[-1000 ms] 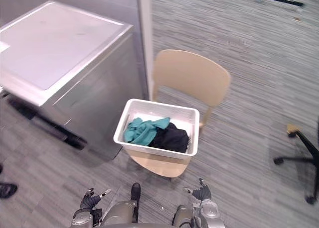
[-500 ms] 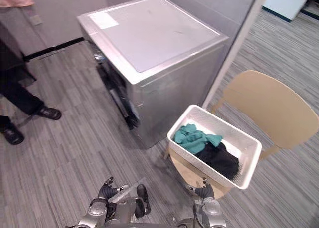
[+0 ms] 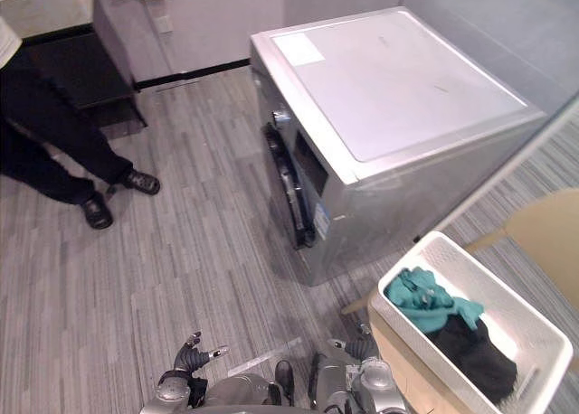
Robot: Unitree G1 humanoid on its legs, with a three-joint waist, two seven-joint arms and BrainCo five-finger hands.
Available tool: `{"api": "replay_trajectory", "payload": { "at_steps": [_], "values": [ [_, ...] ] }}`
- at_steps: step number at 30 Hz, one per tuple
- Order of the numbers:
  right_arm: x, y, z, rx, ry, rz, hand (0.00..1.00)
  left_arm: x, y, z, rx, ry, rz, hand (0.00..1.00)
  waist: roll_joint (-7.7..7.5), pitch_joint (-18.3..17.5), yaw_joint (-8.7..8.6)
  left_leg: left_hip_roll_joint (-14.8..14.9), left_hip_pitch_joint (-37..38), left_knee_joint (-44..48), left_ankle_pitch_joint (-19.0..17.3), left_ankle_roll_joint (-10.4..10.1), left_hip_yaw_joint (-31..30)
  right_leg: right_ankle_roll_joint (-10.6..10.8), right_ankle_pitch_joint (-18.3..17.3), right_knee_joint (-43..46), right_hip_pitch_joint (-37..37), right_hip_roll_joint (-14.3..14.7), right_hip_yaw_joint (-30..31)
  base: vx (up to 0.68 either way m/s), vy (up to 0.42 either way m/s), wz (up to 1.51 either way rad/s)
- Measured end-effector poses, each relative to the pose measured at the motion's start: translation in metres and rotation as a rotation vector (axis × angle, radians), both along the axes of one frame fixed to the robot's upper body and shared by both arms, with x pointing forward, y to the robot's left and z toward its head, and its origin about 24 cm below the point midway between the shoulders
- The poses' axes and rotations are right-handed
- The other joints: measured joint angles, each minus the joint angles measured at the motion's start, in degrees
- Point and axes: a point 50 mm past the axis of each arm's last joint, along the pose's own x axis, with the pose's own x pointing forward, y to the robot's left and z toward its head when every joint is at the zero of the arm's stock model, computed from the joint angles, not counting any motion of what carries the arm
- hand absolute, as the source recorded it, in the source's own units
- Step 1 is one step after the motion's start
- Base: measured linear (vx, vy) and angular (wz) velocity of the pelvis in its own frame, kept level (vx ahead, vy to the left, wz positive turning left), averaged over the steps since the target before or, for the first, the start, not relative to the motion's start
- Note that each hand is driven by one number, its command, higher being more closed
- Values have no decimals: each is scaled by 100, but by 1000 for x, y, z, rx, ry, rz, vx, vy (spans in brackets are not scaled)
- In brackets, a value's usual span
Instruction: Pick up the laundry basket with both hands and put the clothes into the washing machine.
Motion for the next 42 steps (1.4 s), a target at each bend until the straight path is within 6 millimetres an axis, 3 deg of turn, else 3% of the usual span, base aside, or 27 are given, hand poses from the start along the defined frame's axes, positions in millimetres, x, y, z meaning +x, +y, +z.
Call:
{"api": "replay_trajectory", "payload": {
  "at_steps": [2, 4, 6, 7, 8, 9, 10, 11, 14, 17, 23, 26, 29, 31, 34, 38, 42],
  "values": [
    [1, 2, 1, 6, -10, 2, 0, -1, 0, 0, -9, 1, 27, 0, 32, -7, 49, 47, 36, 33, 52, -54, -55, -41, 154, -421, 299, 57, -133, 250, 0, 39],
    [4, 2, 4, 3, -33, 4, 0, -1, -2, -1, -26, -4, 58, 0, 1, -10, 82, -6, -86, 534, 173, -328, -8, -120, 364, -950, 778, -60, -268, 219, 8, 41],
    [8, 7, 7, 14, -57, 7, 0, 0, 0, 1, -29, -21, 74, 0, -141, 27, 101, 149, -424, 1277, -135, -234, 299, -110, 394, -1083, 978, -276, -258, 159, 15, 22],
    [12, 8, 10, 17, -79, 9, 0, 2, 1, 2, -30, -33, 85, 0, -152, 34, 103, 577, -572, 1608, -385, -379, 417, -106, 391, -1084, 1071, -333, -251, 147, 25, 0],
    [13, 8, 11, 15, -89, 11, 0, 2, -1, 2, -34, -31, 86, 0, -127, 51, 90, 1056, -609, 1428, -389, -575, 441, -48, 355, -1074, 1157, -338, -247, 143, 65, -1],
    [13, 8, 11, 15, -88, 11, 0, 2, -1, 1, -34, -30, 84, 0, -86, 38, 92, 1259, -598, 1170, -290, -727, 430, 40, 300, -1046, 1179, -340, -239, 126, 171, 2],
    [12, 4, 11, 6, -89, 10, 0, 0, -7, 0, -49, -19, 82, 0, 137, 2, 69, 1700, -580, 427, 529, -977, 327, 282, 134, -999, 1217, -244, -256, 92, 164, 6],
    [11, 1, 12, -4, -86, 10, 0, 2, -11, -1, -58, -18, 77, 0, 179, 13, 64, 1617, -515, 388, 452, -1023, 138, 361, 73, -934, 1196, -288, -223, 109, 221, 11],
    [9, 11, 10, 14, -82, 31, 0, 5, -4, 1, -28, -22, 47, 0, -78, -17, 77, 1251, -455, -217, 696, -881, 194, 429, 105, -1083, 1025, -567, -202, 64, 173, 15],
    [9, 15, 10, 10, -83, 55, 0, 1, 1, 0, -15, -12, 47, 0, -78, -15, 73, 1112, -154, -554, 788, -837, 268, 500, 143, -1196, 1156, -677, -130, 13, 77, -6],
    [16, 15, 14, -2, -107, 75, 0, -2, 1, -1, -1, -2, 28, 0, -66, -27, 34, 1056, 150, -1304, 1141, -863, 316, 539, 188, -1281, 1104, -623, -76, -10, -6, -7],
    [31, 17, 24, -30, -156, 136, 0, -2, 1, -1, 1, -2, 24, 0, -52, -20, 35, 1070, 114, -1374, 1165, -878, 321, 541, 267, -1385, 1083, -587, -77, 29, -15, -4],
    [82, 16, 58, -73, -326, 160, 0, 4, 2, 2, 4, -26, 23, 0, 39, 121, 46, 1071, -280, -1191, 1186, -846, 261, 545, 385, -1364, 823, -584, -91, 0, 15, 7],
    [133, 10, 103, -127, -495, 157, 0, 16, 4, 9, 6, -85, 26, 0, 189, 417, 134, 1097, -731, -916, 1211, -811, 166, 551, 463, -1253, 497, -585, -102, -75, 38, 19],
    [172, -2, 153, -150, -672, 71, 0, 27, 7, 16, 4, -132, 44, 0, 372, 808, 265, 1130, -987, -752, 1243, -770, 83, 549, 458, -1086, 283, -609, -148, -116, 28, 13],
    [193, -34, 200, -202, -804, -47, 0, 29, 13, 18, 16, -145, 75, 0, 499, 1066, 329, 1014, -1399, -717, 1366, -697, -50, 557, 218, -362, -384, -773, -189, -127, 34, 14],
    [203, -41, 230, -222, -904, -169, 0, 30, 11, 18, 13, -155, 98, 0, 569, 1179, 418, 906, -1518, -973, 1591, -721, -139, 549, 43, 98, -744, -926, -232, -102, -9, 26]
  ]
}}
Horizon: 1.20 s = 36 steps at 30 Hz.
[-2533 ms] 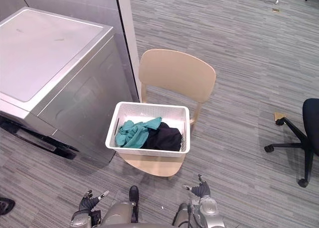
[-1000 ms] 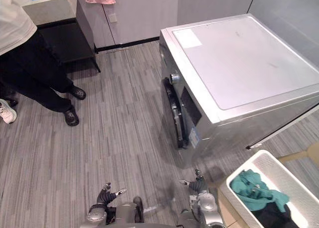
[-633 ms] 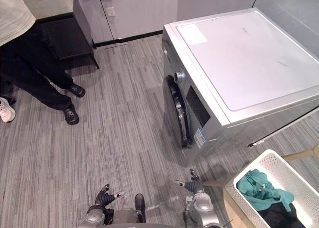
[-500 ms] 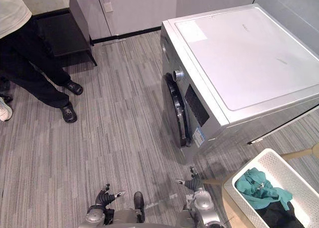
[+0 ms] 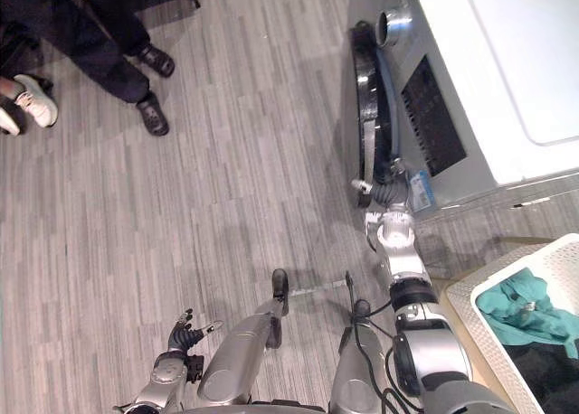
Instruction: Pick up the laundry basket with both hands and put the clothes into the washing machine.
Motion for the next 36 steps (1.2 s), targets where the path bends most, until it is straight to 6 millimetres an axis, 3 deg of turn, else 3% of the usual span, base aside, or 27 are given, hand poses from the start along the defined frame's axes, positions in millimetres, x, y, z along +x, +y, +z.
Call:
{"api": "replay_trajectory", "payload": {
  "at_steps": [2, 7, 12, 18, 20, 23, 24, 25, 26, 27, 28, 30, 33, 36],
  "values": [
    [4, -2, 16, -8, -50, -18, 0, 0, 0, 0, 1, -2, 1, 0, -4, 11, 103, -4, -105, -42, 66, 4, -18, -12, -14, 85, -160, -7, 2, -40, -26, 7],
    [21, -2, 51, 13, -123, 9, 0, 5, -1, 4, -1, -34, -3, 0, 13, 140, 116, -49, -281, -236, 254, 18, -89, -16, -16, 241, -464, -51, -12, -10, -42, 4],
    [32, 13, 63, -51, -109, 98, 0, 15, -5, 8, 0, -58, -42, 0, 33, 163, 112, -69, -448, -330, 389, 32, -181, -22, -10, 235, -635, -52, -70, 33, -44, 6],
    [41, 46, 74, -65, -109, 148, 0, 41, -25, 20, -6, -129, -147, 0, 74, 179, 110, 27, -574, -312, 388, -36, -328, -65, 15, 225, -684, 57, -186, 0, -60, 3],
    [45, 65, 87, -22, -141, 177, 0, 47, -32, 24, -19, -160, -158, 0, 129, 194, 128, 26, -710, -313, 432, -101, -491, -93, -7, 316, -809, 91, -284, -47, -72, 12],
    [48, 86, 104, 25, -181, 225, 0, 55, -43, 32, -35, -205, -186, 0, 294, 222, 337, 22, -766, -332, 436, -159, -769, -142, -182, 631, -918, 0, -476, -47, -126, 32],
    [49, 97, 118, -6, -212, 260, 0, 59, -49, 37, -47, -234, -190, 0, 411, 209, 487, 13, -817, -353, 360, -277, -873, -187, -256, 751, -952, -20, -611, -35, -158, 63],
    [48, 116, 144, -53, -280, 346, 0, 64, -53, 42, -54, -265, -198, 0, 517, 223, 612, 12, -861, -431, 126, -576, -925, -262, -309, 785, -960, -107, -783, -33, -138, 78],
    [46, 128, 161, -71, -326, 391, 0, 68, -54, 45, -55, -278, -203, 0, 524, 226, 666, -4, -928, -417, 59, -624, -900, -297, -330, 787, -988, -189, -869, -18, -116, 86],
    [40, 144, 187, -89, -405, 455, 0, 73, -58, 48, -56, -293, -216, 0, 531, 229, 766, -44, -999, -263, 181, -473, -858, -328, -440, 932, -1048, -310, -977, 46, -126, 99],
    [28, 164, 224, -123, -531, 535, 0, 75, -60, 52, -56, -311, -230, 0, 601, 222, 889, -91, -945, -157, 556, -349, -989, -307, -724, 1353, -1089, -438, -1139, 73, -130, 109],
    [19, 172, 255, -144, -624, 566, 0, 80, -62, 58, -58, -341, -234, 0, 609, 220, 1024, -157, -998, -187, 633, -347, -1257, -358, -823, 1500, -1038, -508, -1325, 82, -139, 99],
    [18, 168, 269, -124, -645, 569, 0, 76, -60, 55, -56, -330, -232, 0, 606, 219, 1123, -228, -998, -196, 681, -414, -1516, -333, -928, 1536, -872, -514, -1411, 50, -119, 66],
    [31, 143, 262, -125, -581, 495, 0, 75, -56, 53, -55, -320, -224, 0, 605, 219, 1160, -236, -995, -224, 724, -473, -1549, -333, -927, 1512, -862, -496, -1379, 4, -45, 6]
  ]
}}
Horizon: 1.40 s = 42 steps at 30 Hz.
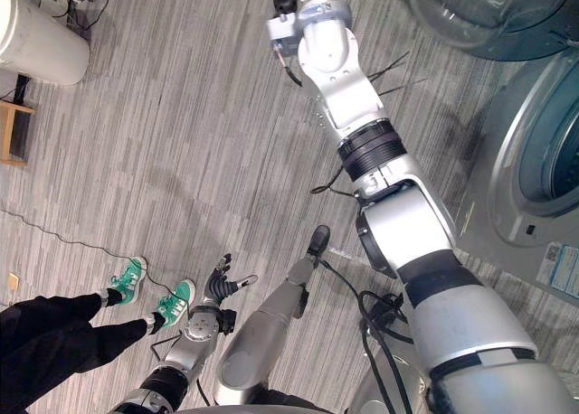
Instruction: Pick up the laundry basket with both hands and put the clothes into the washing machine.
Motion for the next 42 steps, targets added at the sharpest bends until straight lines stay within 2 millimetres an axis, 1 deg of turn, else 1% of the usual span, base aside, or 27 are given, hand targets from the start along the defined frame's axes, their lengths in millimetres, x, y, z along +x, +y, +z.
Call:
{"api": "replay_trajectory", "payload": {
  "at_steps": [2, 3, 4, 5, 6, 7, 8, 9, 10, 11, 13, 14, 15, 16, 17, 18, 19, 20, 21, 22, 24, 25, 28, 29, 31, 37, 42],
  "values": [
    [4, -12, -5, -5, 22, -38, 0, 1, 2, 1, 3, -3, 1, 0, -3, 2, -30, 53, 24, -58, 21, -6, 37, -11, 16, -114, -41, 92, 162, -53, -61, -36],
    [4, -17, -10, -5, 24, -42, 0, 5, 3, 3, 11, -12, -5, 0, -11, 8, -121, 130, 77, -190, 94, 6, 142, 1, 78, -251, -74, 191, 299, -80, -71, -56],
    [2, -19, -16, -7, 23, -36, 0, 7, 3, 5, 12, -18, -4, 0, -12, 8, -147, 186, 86, -208, 98, 9, 194, -17, 161, -325, -95, 257, 353, -94, -42, -87],
    [-2, -22, -38, -5, 32, -13, 0, 19, 1, 14, 4, -55, 1, 0, -39, 23, -250, 334, 107, -215, 98, 10, 386, -19, 365, -574, -125, 457, 570, -89, 12, -87],
    [-5, -23, -50, -4, 40, 3, 0, 26, 1, 20, 3, -78, 4, 0, -60, 32, -320, 381, 122, -228, 97, 10, 464, -24, 447, -664, -146, 523, 662, -104, 31, -108],
    [-11, -24, -79, -1, 71, 34, 0, 44, -2, 37, -2, -140, 0, 0, -98, 57, -485, 460, 188, -311, 96, 12, 611, -7, 571, -799, -176, 625, 839, -104, 38, -92],
    [-20, -26, -110, 1, 109, 72, 0, 67, -2, 62, 15, -231, -3, 0, -178, 105, -688, 494, 235, -382, 96, 16, 729, 11, 676, -873, -240, 687, 1029, -85, 39, -88],
    [-24, -26, -125, -2, 133, 89, 0, 78, 0, 76, 31, -282, -4, 0, -248, 144, -766, 492, 237, -387, 95, 17, 821, 28, 710, -895, -290, 700, 1107, -89, 37, -88],
    [-32, -28, -154, -14, 195, 114, 0, 102, 7, 109, 73, -386, 0, 0, -427, 236, -980, 551, 231, -390, 91, 18, 1009, 33, 825, -949, -418, 753, 1323, -75, 13, -74],
    [-35, -29, -169, -24, 232, 125, 0, 113, 12, 128, 98, -438, 2, 0, -520, 270, -1067, 583, 209, -392, 90, 19, 1106, 46, 902, -1017, -477, 815, 1421, -97, 16, -98],
    [-50, -32, -219, -43, 375, 160, 0, 149, 36, 198, 206, -598, 47, 0, -862, 339, -1371, 677, 133, -392, 81, 33, 1456, 65, 1199, -1256, -676, 993, 1729, -82, 16, -90],
    [-53, -31, -229, -44, 405, 175, 0, 155, 44, 213, 236, -624, 65, 0, -939, 344, -1447, 698, 127, -392, 78, 37, 1536, 71, 1252, -1288, -706, 1017, 1793, -44, -4, -72],
    [-60, -28, -245, -48, 453, 212, 0, 163, 61, 239, 291, -659, 109, 0, -1082, 338, -1598, 764, 117, -390, 68, 53, 1668, 78, 1332, -1319, -777, 1066, 1934, -24, -29, -53],
    [-66, -25, -254, -49, 478, 236, 0, 165, 71, 257, 320, -689, 140, 0, -1147, 337, -1693, 786, 116, -386, 66, 55, 1750, 82, 1375, -1359, -810, 1099, 2017, -15, -47, -62],
    [-80, -24, -262, -33, 488, 275, 0, 168, 79, 284, 340, -747, 166, 0, -1185, 328, -1733, 827, 82, -377, 52, 68, 1894, 88, 1418, -1380, -914, 1138, 2136, -7, -45, -42],
    [-84, -23, -263, -30, 486, 285, 0, 168, 80, 289, 343, -759, 169, 0, -1186, 327, -1732, 834, 67, -370, 50, 72, 1915, 84, 1426, -1386, -940, 1151, 2159, -4, -47, -48],
    [-98, -22, -270, -12, 487, 324, 0, 167, 85, 305, 353, -795, 188, 0, -1192, 329, -1741, 898, -5, -322, 11, 127, 2019, 63, 1482, -1437, -1031, 1217, 2219, 4, -51, -35],
    [-105, -20, -272, 1, 488, 347, 0, 167, 88, 311, 360, -806, 196, 0, -1199, 325, -1751, 954, -57, -279, -8, 145, 2085, 64, 1519, -1471, -1073, 1261, 2251, 12, -54, -38],
    [-109, -19, -274, 16, 489, 359, 0, 167, 90, 313, 365, -811, 200, 0, -1208, 324, -1751, 982, -78, -272, -11, 146, 2136, 65, 1540, -1496, -1092, 1292, 2277, 31, -48, -27],
    [-120, -18, -276, 42, 487, 378, 0, 166, 93, 318, 374, -814, 209, 0, -1229, 328, -1791, 1025, -154, -222, -37, 132, 2216, 46, 1567, -1506, -1159, 1325, 2300, 42, -47, -19],
    [-127, -17, -277, 65, 486, 386, 0, 165, 98, 320, 385, -815, 229, 0, -1289, 352, -1855, 1065, -236, -80, -118, 148, 2245, 34, 1584, -1521, -1182, 1352, 2315, 49, -45, -15],
    [-134, -21, -279, 86, 487, 378, 0, 164, 101, 321, 394, -808, 236, 0, -1360, 349, -1859, 1118, -287, 45, -205, 127, 2293, 29, 1615, -1566, -1183, 1392, 2352, 47, -33, -18],
    [-147, -32, -283, 144, 487, 342, 0, 162, 109, 326, 387, -806, 262, 0, -1469, 351, -1874, 1192, -445, 281, -345, 142, 2362, 39, 1656, -1644, -1229, 1427, 2384, 51, -16, -15],
    [-149, -36, -285, 153, 490, 327, 0, 163, 105, 323, 386, -807, 254, 0, -1480, 349, -1852, 1195, -480, 304, -349, 143, 2381, 41, 1662, -1642, -1260, 1427, 2397, 55, -4, -7],
    [-151, -38, -287, 161, 499, 320, 0, 162, 109, 326, 371, -799, 278, 0, -1505, 354, -1862, 1223, -547, 325, -350, 144, 2385, 45, 1687, -1662, -1295, 1448, 2379, 8, -3, -2],
    [-160, -49, -299, 211, 536, 257, 0, 149, 145, 348, 346, -850, 431, 0, -1545, 353, -1844, 1279, -625, 511, -459, 166, 2424, 35, 1717, -1694, -1295, 1480, 2411, 25, -9, -4],
    [-164, -62, -304, 237, 549, 184, 0, 136, 163, 372, 351, -920, 505, 0, -1558, 346, -1768, 1279, -631, 517, -459, 166, 2405, 34, 1716, -1691, -1278, 1465, 2355, 30, -10, 3]
  ]
}}
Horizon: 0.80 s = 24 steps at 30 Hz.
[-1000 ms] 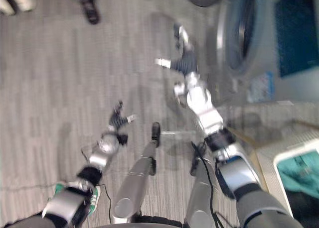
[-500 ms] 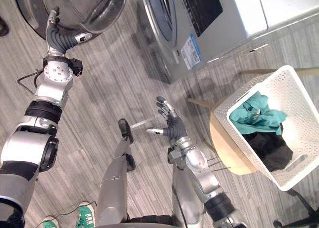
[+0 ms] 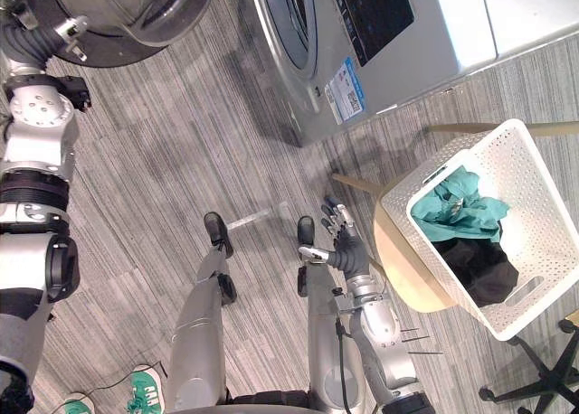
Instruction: Pick up the laundry basket with both hands and put the clothes into the washing machine.
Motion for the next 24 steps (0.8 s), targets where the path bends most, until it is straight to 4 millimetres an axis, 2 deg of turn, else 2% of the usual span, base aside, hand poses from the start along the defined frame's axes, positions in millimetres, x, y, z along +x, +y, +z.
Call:
{"api": "replay_trajectory", "payload": {
  "at_steps": [5, 7, 9, 10, 11, 12, 14, 15, 16, 17, 19, 20, 21, 23, 24],
  "values": [
    [-2, -6, -2, 14, 7, -47, 0, -4, 3, 1, -6, -23, 15, 0, -2, -1, 58, -4, 56, 119, -37, 56, -40, 14, -23, 52, 151, -45, -87, 19, -6, 9],
    [-2, -6, -2, 13, 6, -68, 0, -8, -1, -13, 24, -30, -11, 0, -7, -4, 67, -41, 207, 165, -89, 77, -23, 16, -76, 124, 283, -91, -91, 11, 1, 7],
    [-2, -5, -2, 20, 7, -86, 0, -10, -8, -44, 25, -2, -54, 0, -14, -8, 98, -70, 423, 206, -156, 81, -4, 10, -141, 157, 498, -134, -98, 4, -5, 5],
    [-2, -5, -2, 8, 7, -103, 0, -13, -16, -72, 4, 38, -86, 0, -15, -9, 96, -104, 579, 234, -210, 99, -9, 28, -218, 228, 645, -183, -127, 14, -27, 14],
    [-2, -5, -2, -9, 4, -117, 0, -17, -27, -109, -32, 104, -122, 0, -15, -14, 112, -117, 739, 301, -304, 119, -7, 25, -277, 260, 835, -214, -147, 20, -29, 15],
    [-2, -5, -2, -16, 3, -124, 0, -20, -32, -127, -55, 141, -135, 0, -17, -15, 126, -119, 818, 332, -345, 125, -4, 23, -305, 276, 927, -225, -155, 19, -29, 13],
    [-1, -6, -2, -32, 1, -160, 0, -43, -48, -206, -163, 324, -162, 0, -57, -91, 168, -158, 1104, 399, -449, 118, -9, 36, -433, 363, 1208, -272, -172, 20, -29, 9],
    [-1, -7, -2, -40, 2, -171, 0, -51, -50, -224, -188, 373, -164, 0, -69, -122, 188, -165, 1171, 400, -470, 118, -5, 36, -466, 381, 1266, -278, -171, 33, -44, 7],
    [-1, -10, -4, -48, 14, -200, 0, -70, -56, -259, -241, 474, -168, 0, -80, -195, 233, -186, 1309, 395, -517, 101, -10, 48, -543, 424, 1385, -297, -176, 31, -40, 5],
    [-1, -13, -7, -53, 26, -215, 0, -79, -59, -276, -269, 528, -172, 0, -71, -265, 246, -199, 1371, 382, -536, 92, -9, 43, -574, 425, 1429, -309, -176, 51, -57, 8],
    [-2, -21, -28, -94, 120, -251, 0, -131, -63, -347, -372, 791, -135, 0, -48, -713, 281, -234, 1628, 296, -566, 59, -4, 60, -684, 398, 1655, -331, -179, 96, -60, 4],
    [-3, -23, -34, -101, 148, -258, 0, -146, -63, -363, -390, 865, -127, 0, -42, -803, 280, -235, 1738, 274, -580, 49, 6, 63, -699, 357, 1771, -327, -177, 152, -58, -5],
    [-8, -27, -52, -110, 233, -280, 0, -189, -67, -400, -448, 1050, -105, 0, 35, -1159, 266, -227, 1964, 182, -600, 1, 34, 63, -700, 178, 2017, -305, -172, 134, -39, -7],
    [-13, -30, -62, -121, 284, -295, 0, -214, -72, -418, -504, 1137, -91, 0, 95, -1371, 264, -229, 2126, 77, -602, -4, 77, 69, -673, 41, 2165, -279, -147, 149, -23, -13],
    [-16, -32, -69, -146, 317, -299, 0, -234, -76, -429, -547, 1202, -80, 0, 153, -1465, 267, -222, 2343, -7, -618, -26, 147, 84, -639, -114, 2345, -247, -71, 107, -1, -31]
  ]
}}
